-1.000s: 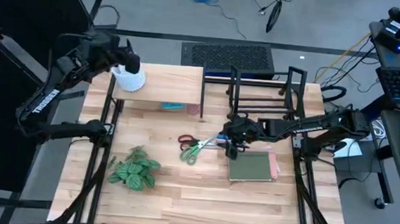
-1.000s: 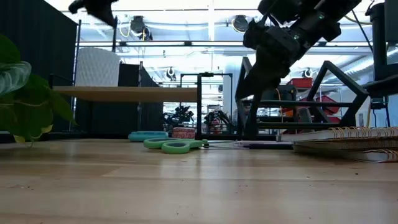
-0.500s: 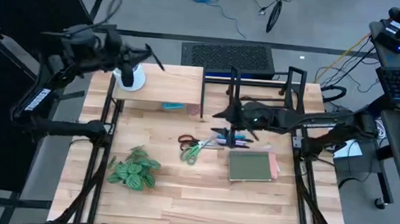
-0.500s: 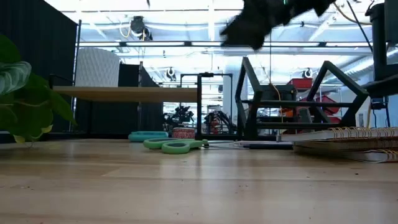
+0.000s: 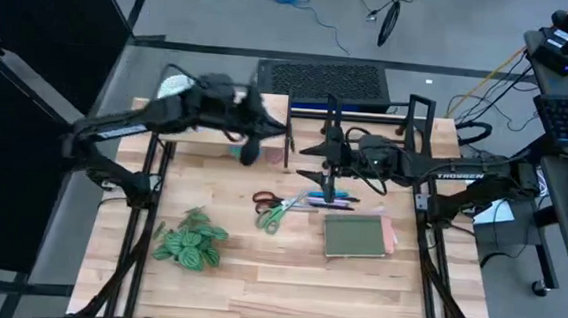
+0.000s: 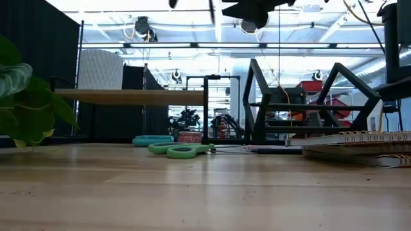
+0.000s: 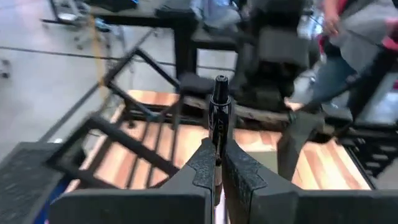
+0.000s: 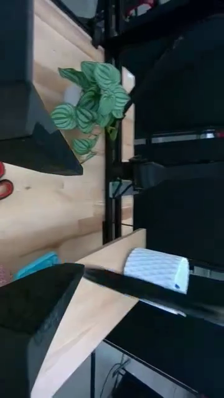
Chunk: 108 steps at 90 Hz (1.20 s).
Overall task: Stock shelves
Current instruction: Remove the black pen from the white pen holder
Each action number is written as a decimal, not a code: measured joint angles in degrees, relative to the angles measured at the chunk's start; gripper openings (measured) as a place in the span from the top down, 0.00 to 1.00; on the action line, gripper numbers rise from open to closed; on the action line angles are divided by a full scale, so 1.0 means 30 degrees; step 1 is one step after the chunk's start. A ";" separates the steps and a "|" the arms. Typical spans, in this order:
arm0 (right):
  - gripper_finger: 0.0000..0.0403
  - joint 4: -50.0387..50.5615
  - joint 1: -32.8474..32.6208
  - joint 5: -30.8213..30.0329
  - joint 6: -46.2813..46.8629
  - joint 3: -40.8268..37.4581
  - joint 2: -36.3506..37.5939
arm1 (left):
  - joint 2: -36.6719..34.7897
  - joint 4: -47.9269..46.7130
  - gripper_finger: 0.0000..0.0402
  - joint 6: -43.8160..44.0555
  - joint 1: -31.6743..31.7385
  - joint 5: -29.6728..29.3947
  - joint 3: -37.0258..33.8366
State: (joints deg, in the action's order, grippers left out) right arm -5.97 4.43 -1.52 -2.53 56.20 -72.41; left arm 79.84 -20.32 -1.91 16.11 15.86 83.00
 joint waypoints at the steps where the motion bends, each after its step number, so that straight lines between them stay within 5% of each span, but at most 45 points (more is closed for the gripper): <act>1: 0.44 -0.0009 -0.0003 0.0000 0.0001 0.0001 0.0003 | 0.0093 0.0103 1.00 0.0000 -0.0079 0.0005 0.0000; 47: 0.45 0.0037 -0.0003 0.0025 -0.0065 -0.0006 -0.0006 | 0.1113 0.1625 1.00 -0.0014 -0.1695 -0.0001 0.0007; 59: 0.58 0.0168 -0.0009 0.0022 -0.0062 -0.0006 -0.0006 | 0.1293 0.1851 1.00 -0.0015 -0.1836 0.0006 0.0020; 78: 0.95 0.1528 -0.0010 0.0006 -0.0356 0.0023 -0.0004 | 0.1586 0.1751 1.00 -0.0043 -0.1956 -0.0016 0.0022; 108: 0.96 0.9473 -0.0021 0.0011 0.0477 -0.0096 -0.0119 | 0.1812 -0.1033 0.88 -0.0025 -0.1901 -0.1965 0.0047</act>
State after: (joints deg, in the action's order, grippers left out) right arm 22.45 4.37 -1.49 -1.10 55.91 -72.76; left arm 85.27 -23.42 -1.99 10.40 9.97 83.14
